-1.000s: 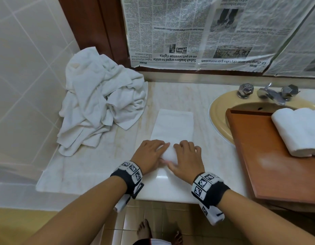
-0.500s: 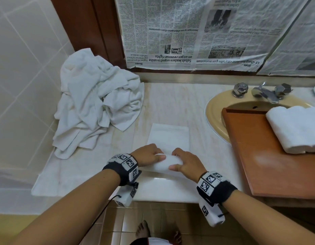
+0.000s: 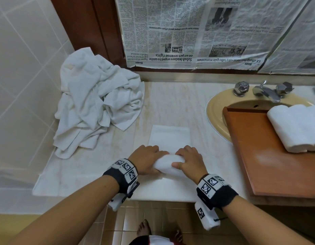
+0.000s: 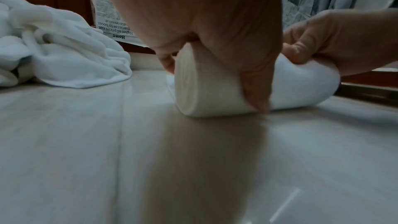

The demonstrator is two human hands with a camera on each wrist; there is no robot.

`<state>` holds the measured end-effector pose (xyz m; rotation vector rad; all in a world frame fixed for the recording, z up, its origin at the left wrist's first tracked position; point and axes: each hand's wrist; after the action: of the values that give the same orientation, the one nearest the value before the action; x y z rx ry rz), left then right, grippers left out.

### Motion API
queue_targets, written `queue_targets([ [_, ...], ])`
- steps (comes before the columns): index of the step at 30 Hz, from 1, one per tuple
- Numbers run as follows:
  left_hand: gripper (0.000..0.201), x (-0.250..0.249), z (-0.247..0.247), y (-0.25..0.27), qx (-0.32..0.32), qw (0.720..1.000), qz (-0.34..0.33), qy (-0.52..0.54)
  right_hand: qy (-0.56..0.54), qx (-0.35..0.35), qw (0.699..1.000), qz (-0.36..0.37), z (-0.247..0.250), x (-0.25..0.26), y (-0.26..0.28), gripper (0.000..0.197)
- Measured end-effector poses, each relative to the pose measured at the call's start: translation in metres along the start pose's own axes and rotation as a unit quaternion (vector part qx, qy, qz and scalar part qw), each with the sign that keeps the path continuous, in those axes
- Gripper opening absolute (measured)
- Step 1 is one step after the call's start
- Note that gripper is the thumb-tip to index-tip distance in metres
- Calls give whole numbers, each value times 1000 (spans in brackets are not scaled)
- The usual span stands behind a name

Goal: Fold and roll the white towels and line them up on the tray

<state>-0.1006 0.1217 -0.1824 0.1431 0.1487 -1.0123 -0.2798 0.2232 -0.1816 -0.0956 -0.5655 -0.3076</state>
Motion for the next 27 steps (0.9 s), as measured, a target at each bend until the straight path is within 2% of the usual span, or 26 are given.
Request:
queue_targets([
  [2,80,0,7,-6,60,997,9,45,98,-14,993,61,1,5,7,43],
  [5,72,2,13,-14,111,988,25,107,167,-34,974,151,-4,9,24,57],
  [7,68,5,14,-20,142,979,43,142,195,-60,963,177,-10,7,27,62],
  [9,78,7,15,-25,153,975,54,151,199,-77,958,192,-13,4,23,60],
  [12,82,6,13,-28,150,981,67,99,187,-46,961,197,-8,3,14,54],
  [14,79,2,12,-21,84,993,55,61,163,-9,972,172,-2,5,4,53],
  [16,79,0,4,-12,-38,999,-1,36,106,33,986,120,4,5,-10,55],
  [18,74,-5,-7,-3,-150,987,-53,4,44,84,994,50,13,7,-25,50],
  [20,80,-10,-19,2,-215,973,-72,-38,-5,128,992,-2,20,7,-39,37],
  [22,92,-16,-28,3,-239,966,-68,-67,-24,153,988,-28,21,7,-49,23],
  [23,95,-18,-29,2,-245,965,-61,-70,-27,148,988,-35,20,7,-52,24],
  [25,95,-17,-29,-3,-255,964,-54,-54,3,88,996,-22,15,9,-49,37],
  [27,87,-13,-26,-10,-247,967,-56,-22,90,6,995,44,11,12,-34,45],
])
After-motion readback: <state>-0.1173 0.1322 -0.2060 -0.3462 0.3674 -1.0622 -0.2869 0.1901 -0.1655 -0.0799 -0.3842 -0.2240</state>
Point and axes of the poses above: each hand's wrist, its own y-axis away from the middle knuckle, its own z-axis out of the back of the hand, x = y × z, and after that the axes turned 13 degrees about -x, right-handed
